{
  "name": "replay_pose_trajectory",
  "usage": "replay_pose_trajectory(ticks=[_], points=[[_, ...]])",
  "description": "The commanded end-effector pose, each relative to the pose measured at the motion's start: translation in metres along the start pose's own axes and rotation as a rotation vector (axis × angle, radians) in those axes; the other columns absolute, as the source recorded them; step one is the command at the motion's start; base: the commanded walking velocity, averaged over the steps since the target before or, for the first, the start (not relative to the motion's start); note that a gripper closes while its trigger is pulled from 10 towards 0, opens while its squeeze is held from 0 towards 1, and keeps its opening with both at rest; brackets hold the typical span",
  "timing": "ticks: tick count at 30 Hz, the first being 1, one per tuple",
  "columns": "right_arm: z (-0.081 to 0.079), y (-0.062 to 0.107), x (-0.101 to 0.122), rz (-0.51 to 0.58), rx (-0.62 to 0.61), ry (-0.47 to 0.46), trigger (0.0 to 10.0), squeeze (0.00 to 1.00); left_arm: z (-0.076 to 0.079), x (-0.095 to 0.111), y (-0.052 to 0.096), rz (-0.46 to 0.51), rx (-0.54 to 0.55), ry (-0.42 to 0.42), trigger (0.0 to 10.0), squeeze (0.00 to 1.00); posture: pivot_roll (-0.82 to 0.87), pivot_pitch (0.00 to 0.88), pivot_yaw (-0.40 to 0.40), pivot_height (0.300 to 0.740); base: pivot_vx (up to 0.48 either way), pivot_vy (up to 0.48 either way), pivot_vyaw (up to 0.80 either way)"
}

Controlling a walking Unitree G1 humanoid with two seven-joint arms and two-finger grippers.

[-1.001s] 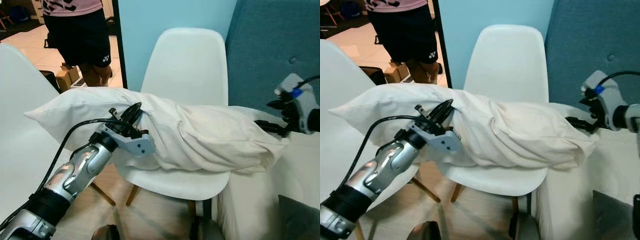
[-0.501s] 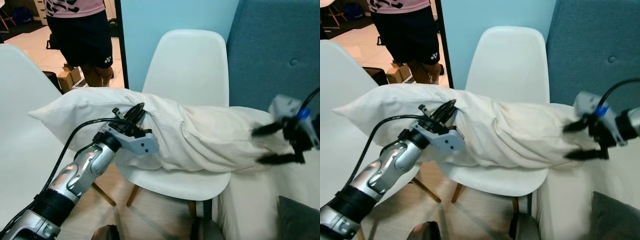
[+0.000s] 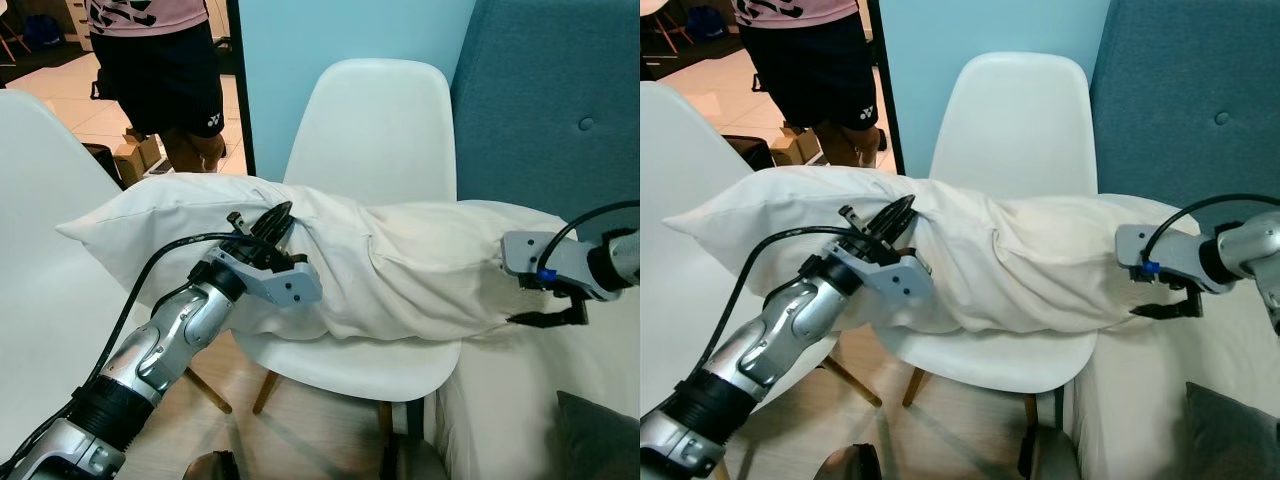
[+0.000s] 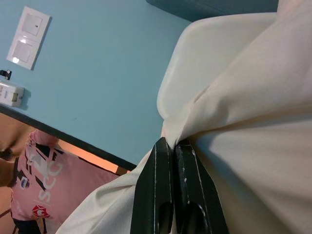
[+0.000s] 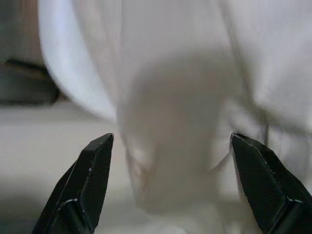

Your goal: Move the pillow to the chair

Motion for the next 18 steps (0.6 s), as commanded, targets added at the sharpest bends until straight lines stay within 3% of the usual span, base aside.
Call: replay_pose_trajectory(ticks=[1, 4, 8, 10, 12, 15, 17, 18], points=[[0.010, -0.001, 0.013, 0.089, -0.068, 0.012, 10.0, 0.00, -0.004, 0.013, -0.009, 0.056, 0.008, -0.008, 10.0, 0.00, 0.01, 0.010, -0.015, 0.537, 0.000, 0.000, 0.00], [0.021, -0.004, 0.028, 0.181, -0.134, 0.013, 10.0, 0.00, -0.005, 0.012, -0.010, 0.056, 0.010, -0.011, 10.0, 0.00, 0.01, 0.006, -0.016, 0.537, 0.000, 0.000, 0.00], [0.027, -0.004, 0.034, 0.219, -0.174, 0.019, 10.0, 0.00, -0.005, 0.012, -0.010, 0.056, 0.011, -0.013, 10.0, 0.00, 0.01, 0.004, -0.017, 0.537, 0.000, 0.000, 0.00], [0.031, 0.000, 0.037, 0.231, -0.186, 0.025, 10.0, 0.00, -0.005, 0.012, -0.010, 0.056, 0.010, -0.014, 10.0, 0.00, 0.01, 0.002, -0.016, 0.537, 0.000, 0.000, 0.00], [0.038, 0.015, 0.042, 0.291, -0.187, 0.029, 10.0, 0.00, -0.004, 0.012, -0.010, 0.053, 0.011, -0.012, 10.0, 0.00, 0.01, 0.002, -0.013, 0.537, 0.000, 0.000, 0.00], [0.036, 0.017, 0.041, 0.299, -0.152, 0.025, 10.0, 0.00, -0.004, 0.012, -0.010, 0.052, 0.012, -0.012, 10.0, 0.00, 0.02, 0.002, -0.014, 0.537, 0.000, 0.000, 0.00], [0.021, 0.011, 0.033, 0.243, -0.043, 0.015, 10.0, 0.00, -0.005, 0.012, -0.010, 0.052, 0.015, -0.013, 10.0, 0.00, 0.02, 0.003, -0.015, 0.537, 0.000, 0.000, 0.00], [0.021, 0.011, 0.033, 0.243, -0.043, 0.015, 10.0, 0.00, -0.005, 0.012, -0.010, 0.052, 0.015, -0.013, 10.0, 0.00, 0.02, 0.003, -0.015, 0.537, 0.000, 0.000, 0.00]])
Point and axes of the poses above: a point about 5 cm out from each wrist's last joint towards the gripper, its own y axis pointing back from the gripper into the wrist, its own x axis along the axis of the wrist's last joint, z = x × y, the point moved 3 cm from there along -y, pointing out of the wrist towards the gripper, and after that the axes turned 13 degrees about y, right-handed, at the moved point
